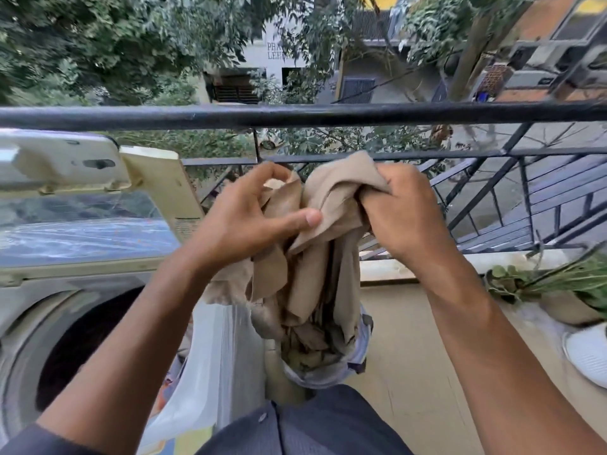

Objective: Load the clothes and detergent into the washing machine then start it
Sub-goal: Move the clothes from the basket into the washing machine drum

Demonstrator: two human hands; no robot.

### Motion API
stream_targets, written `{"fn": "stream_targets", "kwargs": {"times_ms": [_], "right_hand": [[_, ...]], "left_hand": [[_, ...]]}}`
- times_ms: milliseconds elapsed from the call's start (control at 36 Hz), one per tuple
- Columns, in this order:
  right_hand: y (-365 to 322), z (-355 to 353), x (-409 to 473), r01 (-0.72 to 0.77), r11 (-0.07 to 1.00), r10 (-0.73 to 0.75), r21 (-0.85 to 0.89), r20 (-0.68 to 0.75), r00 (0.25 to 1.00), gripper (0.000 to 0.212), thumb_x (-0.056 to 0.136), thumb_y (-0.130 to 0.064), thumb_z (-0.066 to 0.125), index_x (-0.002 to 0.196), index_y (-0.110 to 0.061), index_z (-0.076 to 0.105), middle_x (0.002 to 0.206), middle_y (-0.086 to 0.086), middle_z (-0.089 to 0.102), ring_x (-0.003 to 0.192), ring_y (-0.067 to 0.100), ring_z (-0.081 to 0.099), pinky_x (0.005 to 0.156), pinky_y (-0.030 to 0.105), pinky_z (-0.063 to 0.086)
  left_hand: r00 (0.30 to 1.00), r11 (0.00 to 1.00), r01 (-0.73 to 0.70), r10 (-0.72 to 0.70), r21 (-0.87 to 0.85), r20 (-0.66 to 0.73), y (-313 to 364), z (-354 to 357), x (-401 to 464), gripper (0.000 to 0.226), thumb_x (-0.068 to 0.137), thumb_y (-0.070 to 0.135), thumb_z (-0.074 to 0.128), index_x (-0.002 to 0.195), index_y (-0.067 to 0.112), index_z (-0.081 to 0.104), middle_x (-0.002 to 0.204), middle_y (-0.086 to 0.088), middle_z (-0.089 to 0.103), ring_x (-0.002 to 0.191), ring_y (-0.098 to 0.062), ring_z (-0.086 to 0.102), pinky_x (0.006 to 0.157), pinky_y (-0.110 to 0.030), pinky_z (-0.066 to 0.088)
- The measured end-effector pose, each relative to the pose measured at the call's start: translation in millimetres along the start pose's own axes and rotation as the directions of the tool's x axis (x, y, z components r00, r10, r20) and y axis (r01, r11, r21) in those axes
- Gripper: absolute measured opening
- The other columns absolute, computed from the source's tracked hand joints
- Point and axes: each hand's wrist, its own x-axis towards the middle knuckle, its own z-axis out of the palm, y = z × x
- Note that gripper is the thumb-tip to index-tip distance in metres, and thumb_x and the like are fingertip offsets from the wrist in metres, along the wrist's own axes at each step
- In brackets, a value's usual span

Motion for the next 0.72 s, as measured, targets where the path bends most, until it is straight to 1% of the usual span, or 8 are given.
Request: {"fn": "stream_targets", "kwargs": {"times_ms": [111,139,167,222,361,444,611,722], "right_hand": [[0,3,8,0.090,0.995,-0.085,0.037,-0.117,0.989,0.025,0.082,-0.026,0.047,0.060,-0.014,0.049,0.057,0.006,0.049,0.065,0.035,0.054,0.058,0.047,0.045],[3,7,11,0.100,0.995,-0.098,0.015,-0.116,0.988,0.028,0.082,-0.029,0.049,0.057,-0.015,0.047,0.054,-0.003,0.047,0.063,0.035,0.053,0.057,0.048,0.044],[8,12,14,0.110,0.994,-0.111,-0.016,-0.107,0.988,0.033,0.082,-0.032,0.051,0.054,-0.017,0.042,0.059,-0.007,0.025,0.059,0.034,0.048,0.056,0.049,0.042],[20,23,17,0.106,0.991,-0.114,-0.082,-0.091,0.989,0.042,0.080,-0.042,0.054,0.050,-0.019,0.035,0.053,0.007,0.023,0.052,0.028,0.036,0.050,0.046,0.035],[60,47,12,0.053,0.970,-0.071,-0.237,-0.067,0.995,0.068,0.075,-0.071,0.065,0.051,-0.015,0.037,0.042,0.000,0.032,0.041,0.017,0.037,0.043,0.032,0.027],[75,68,1,0.043,0.967,-0.062,-0.253,-0.066,0.996,0.059,0.073,-0.072,0.058,0.053,-0.021,0.038,0.048,-0.007,0.039,0.051,0.025,0.048,0.047,0.032,0.027],[107,109,-22,-0.039,0.960,0.017,-0.279,-0.079,0.997,0.042,0.068,-0.049,0.068,0.088,-0.027,0.038,0.061,-0.011,0.032,0.061,0.035,0.057,0.051,0.032,0.031],[141,144,-51,-0.194,0.931,0.184,-0.309,-0.062,0.981,0.039,0.070,-0.057,0.056,0.089,-0.030,0.036,0.064,-0.012,0.032,0.067,0.037,0.063,0.053,0.033,0.032]], "left_hand": [[0.992,0.978,-0.089,0.071,0.188,0.102,8,7,-2,0.072,0.064,0.089,0.073,0.117,0.041,0.067,0.101,0.018,0.075,0.096,0.001,0.071,0.083,-0.029,0.058],[0.988,0.969,-0.126,0.103,0.213,0.115,9,10,-2,0.055,0.075,0.079,0.072,0.108,0.035,0.071,0.093,0.016,0.075,0.091,-0.003,0.072,0.080,-0.032,0.058],[0.984,0.956,-0.164,0.143,0.245,0.103,11,11,-1,0.037,0.084,0.066,0.068,0.094,0.031,0.071,0.078,0.015,0.072,0.079,-0.008,0.070,0.072,-0.035,0.056],[0.983,0.937,-0.179,0.181,0.301,0.022,8,11,2,0.027,0.093,0.045,0.060,0.074,0.026,0.059,0.057,0.011,0.055,0.061,-0.016,0.059,0.058,-0.037,0.044],[0.968,0.987,-0.038,0.076,0.157,-0.238,-2,-11,9,0.021,0.098,0.033,0.056,0.082,0.024,0.067,0.057,0.012,0.051,0.055,-0.004,0.042,0.055,-0.033,0.034],[0.958,0.969,-0.059,0.123,0.241,-0.260,5,-12,10,0.027,0.096,0.033,0.054,0.069,0.038,0.055,0.059,0.017,0.050,0.057,-0.002,0.040,0.056,-0.035,0.033],[0.934,0.977,-0.111,0.165,0.180,-0.316,17,-4,7,0.037,0.099,0.021,0.056,0.069,0.006,0.040,0.062,-0.012,0.037,0.062,-0.016,0.037,0.059,-0.048,0.037],[0.904,0.980,-0.163,0.196,0.118,-0.380,30,-6,6,0.040,0.098,0.016,0.057,0.064,0.007,0.039,0.061,0.003,0.033,0.059,-0.009,0.033,0.054,-0.043,0.030]]}}
